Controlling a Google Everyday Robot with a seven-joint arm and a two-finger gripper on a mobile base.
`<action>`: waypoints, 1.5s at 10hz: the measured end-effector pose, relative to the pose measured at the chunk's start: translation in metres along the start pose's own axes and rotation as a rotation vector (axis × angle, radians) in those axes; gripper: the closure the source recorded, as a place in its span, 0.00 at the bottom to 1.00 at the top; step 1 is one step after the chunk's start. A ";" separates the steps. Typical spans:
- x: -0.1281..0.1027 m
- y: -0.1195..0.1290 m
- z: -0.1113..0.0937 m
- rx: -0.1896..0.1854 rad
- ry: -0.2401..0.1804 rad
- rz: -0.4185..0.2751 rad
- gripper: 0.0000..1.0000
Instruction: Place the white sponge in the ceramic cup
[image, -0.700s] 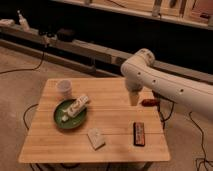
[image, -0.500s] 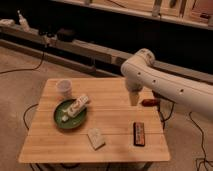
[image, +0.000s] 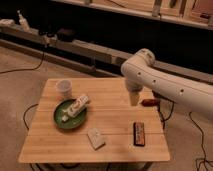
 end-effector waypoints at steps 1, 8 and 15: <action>0.000 0.000 0.000 0.000 0.000 0.000 0.20; 0.000 0.000 0.000 -0.001 0.000 0.000 0.20; -0.005 0.002 0.004 -0.020 -0.062 -0.003 0.20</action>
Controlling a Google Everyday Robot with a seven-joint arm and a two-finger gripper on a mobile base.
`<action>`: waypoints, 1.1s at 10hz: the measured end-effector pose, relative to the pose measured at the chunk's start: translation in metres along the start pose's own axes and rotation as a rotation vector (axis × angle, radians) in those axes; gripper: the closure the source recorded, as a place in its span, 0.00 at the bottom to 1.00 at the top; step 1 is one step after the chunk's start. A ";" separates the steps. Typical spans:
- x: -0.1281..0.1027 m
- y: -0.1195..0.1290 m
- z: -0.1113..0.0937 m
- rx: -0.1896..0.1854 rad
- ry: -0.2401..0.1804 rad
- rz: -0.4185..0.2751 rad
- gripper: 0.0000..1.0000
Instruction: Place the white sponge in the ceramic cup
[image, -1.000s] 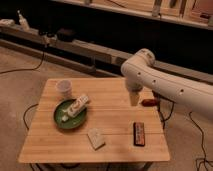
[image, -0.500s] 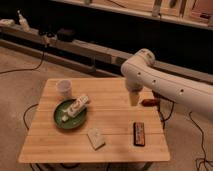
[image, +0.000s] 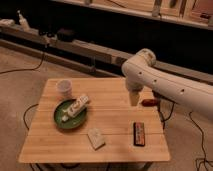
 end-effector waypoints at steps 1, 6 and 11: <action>-0.005 0.002 0.002 -0.013 -0.044 -0.008 0.20; -0.033 0.082 0.013 -0.206 -0.421 -0.163 0.20; -0.043 0.110 0.028 -0.248 -0.515 -0.254 0.20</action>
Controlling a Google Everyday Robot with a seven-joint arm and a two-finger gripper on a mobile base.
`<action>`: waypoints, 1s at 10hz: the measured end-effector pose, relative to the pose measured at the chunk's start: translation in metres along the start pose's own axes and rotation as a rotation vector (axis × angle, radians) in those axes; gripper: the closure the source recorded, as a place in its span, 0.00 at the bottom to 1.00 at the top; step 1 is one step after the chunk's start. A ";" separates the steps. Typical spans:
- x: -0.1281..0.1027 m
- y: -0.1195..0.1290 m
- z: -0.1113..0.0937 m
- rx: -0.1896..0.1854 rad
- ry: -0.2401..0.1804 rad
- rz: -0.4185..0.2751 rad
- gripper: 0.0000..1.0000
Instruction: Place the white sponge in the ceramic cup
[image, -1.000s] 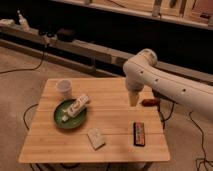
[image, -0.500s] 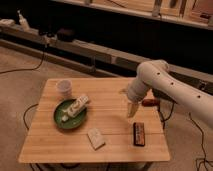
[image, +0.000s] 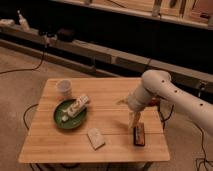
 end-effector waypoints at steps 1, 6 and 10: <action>0.001 0.000 0.000 0.001 0.000 0.002 0.20; -0.009 0.003 0.019 -0.008 -0.043 -0.011 0.20; -0.030 0.016 0.098 -0.060 -0.104 -0.097 0.20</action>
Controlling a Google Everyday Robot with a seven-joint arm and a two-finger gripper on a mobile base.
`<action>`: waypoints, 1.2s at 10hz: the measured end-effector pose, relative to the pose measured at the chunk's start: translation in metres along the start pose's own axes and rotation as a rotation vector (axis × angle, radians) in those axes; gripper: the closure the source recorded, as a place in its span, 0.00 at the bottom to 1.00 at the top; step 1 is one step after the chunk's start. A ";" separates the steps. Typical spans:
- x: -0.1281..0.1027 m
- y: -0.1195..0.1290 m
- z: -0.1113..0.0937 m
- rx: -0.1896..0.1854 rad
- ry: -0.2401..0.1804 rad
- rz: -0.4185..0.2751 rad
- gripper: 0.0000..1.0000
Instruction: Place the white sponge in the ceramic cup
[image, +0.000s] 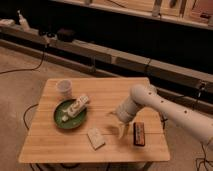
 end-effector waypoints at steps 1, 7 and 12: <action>0.000 -0.003 0.015 0.000 -0.010 -0.022 0.20; -0.015 -0.028 0.073 0.035 -0.086 -0.092 0.20; -0.036 -0.020 0.108 -0.069 -0.194 -0.072 0.20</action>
